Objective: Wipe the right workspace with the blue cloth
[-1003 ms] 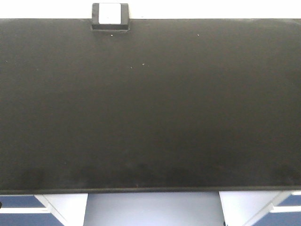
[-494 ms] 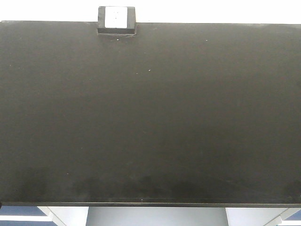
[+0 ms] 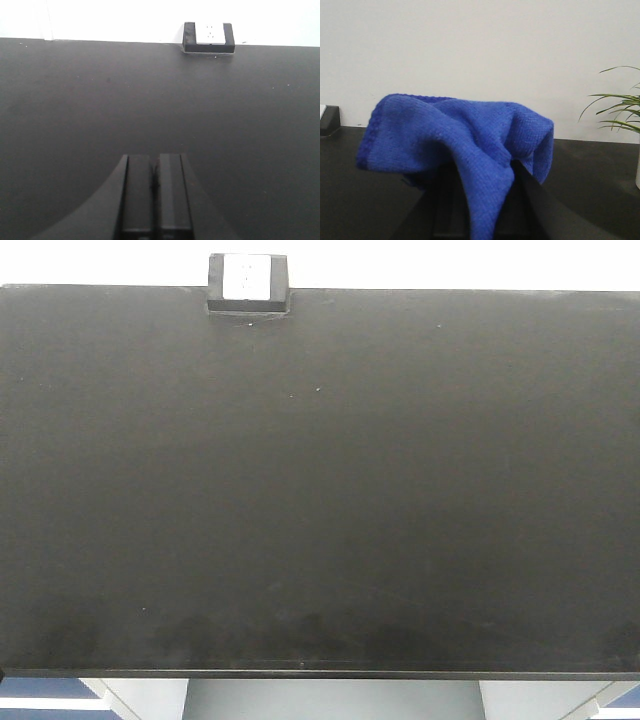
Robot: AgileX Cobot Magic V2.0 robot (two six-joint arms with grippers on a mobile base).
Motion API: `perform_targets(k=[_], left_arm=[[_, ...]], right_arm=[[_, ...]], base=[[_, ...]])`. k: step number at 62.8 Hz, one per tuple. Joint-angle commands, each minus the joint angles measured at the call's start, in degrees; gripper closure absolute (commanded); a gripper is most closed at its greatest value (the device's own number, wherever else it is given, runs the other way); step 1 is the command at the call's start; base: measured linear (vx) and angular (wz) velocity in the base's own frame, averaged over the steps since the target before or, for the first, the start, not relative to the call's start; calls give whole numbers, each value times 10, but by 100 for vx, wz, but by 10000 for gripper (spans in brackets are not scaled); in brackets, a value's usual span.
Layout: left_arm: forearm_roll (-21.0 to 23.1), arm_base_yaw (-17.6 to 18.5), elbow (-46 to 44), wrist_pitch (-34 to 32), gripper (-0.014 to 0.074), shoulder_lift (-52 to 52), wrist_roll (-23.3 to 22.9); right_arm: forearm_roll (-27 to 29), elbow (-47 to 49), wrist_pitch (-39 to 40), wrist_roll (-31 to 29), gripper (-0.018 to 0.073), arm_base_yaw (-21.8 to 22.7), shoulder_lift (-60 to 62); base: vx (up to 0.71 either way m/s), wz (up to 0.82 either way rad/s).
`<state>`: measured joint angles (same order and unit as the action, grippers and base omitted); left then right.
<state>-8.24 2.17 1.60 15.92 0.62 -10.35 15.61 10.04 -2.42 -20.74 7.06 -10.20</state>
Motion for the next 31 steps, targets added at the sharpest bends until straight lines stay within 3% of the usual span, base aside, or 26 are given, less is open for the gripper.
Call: perform_targets(k=[1,13,18,31], left_arm=[[-1,3,17,-45,602,9,-5],[-1,3,17,-45,602,9,-5],[-1,3,17,-45,602,9,-5],[-1,3,17,-45,602,9,-5]], right_arm=[[13,18,51,4,559,1,-4],[78,20,33,4,559,1,-4],[102,42,-19,1,559,1,-19],[80,170,-138,-19,559,1,-187]], base=[[0,0],[0,0],[0,0],[0,0]])
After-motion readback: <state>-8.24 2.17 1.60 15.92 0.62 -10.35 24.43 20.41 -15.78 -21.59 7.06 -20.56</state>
